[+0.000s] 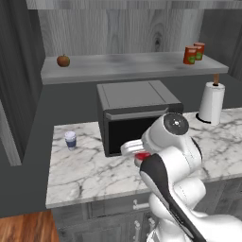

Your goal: Pick the cans from the counter and place them in their designated side in the cabinet.

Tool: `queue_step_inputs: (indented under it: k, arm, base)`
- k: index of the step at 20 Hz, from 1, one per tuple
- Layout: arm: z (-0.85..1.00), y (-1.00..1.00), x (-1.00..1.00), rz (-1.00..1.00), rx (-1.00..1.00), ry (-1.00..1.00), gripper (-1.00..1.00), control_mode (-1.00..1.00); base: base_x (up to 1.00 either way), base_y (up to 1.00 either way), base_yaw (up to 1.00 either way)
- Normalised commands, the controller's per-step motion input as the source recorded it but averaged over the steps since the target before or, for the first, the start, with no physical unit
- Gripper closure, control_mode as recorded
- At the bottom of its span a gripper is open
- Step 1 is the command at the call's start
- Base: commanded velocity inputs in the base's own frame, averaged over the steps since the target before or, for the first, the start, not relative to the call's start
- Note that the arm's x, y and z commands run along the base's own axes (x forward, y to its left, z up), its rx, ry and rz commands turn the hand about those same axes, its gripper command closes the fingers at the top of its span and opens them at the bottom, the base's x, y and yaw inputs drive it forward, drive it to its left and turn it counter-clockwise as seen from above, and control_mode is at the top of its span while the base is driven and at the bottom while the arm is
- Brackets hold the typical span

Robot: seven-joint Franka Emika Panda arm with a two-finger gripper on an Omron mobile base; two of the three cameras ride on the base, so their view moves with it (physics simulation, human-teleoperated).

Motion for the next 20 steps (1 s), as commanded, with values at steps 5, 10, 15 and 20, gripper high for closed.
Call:
queue_step_inputs:
  k: [5, 10, 15, 20]
  arm:
    - [0.21, -0.30, -0.43, 0.01, 0.01, -0.11, 1.00, -1.00]
    - [0.19, -0.37, -0.42, 0.02, 0.02, -0.13, 1.00, -1.00]
    - [0.17, -0.42, -0.40, 0.02, 0.02, -0.14, 1.00, -1.00]
    - [0.16, -0.40, -0.29, 0.03, 0.02, -0.16, 1.00, -1.00]
  base:
    - [0.00, 0.00, 0.00]
    - [0.00, 0.00, 0.00]
    - [0.00, 0.00, 0.00]
    - [0.00, 0.00, 0.00]
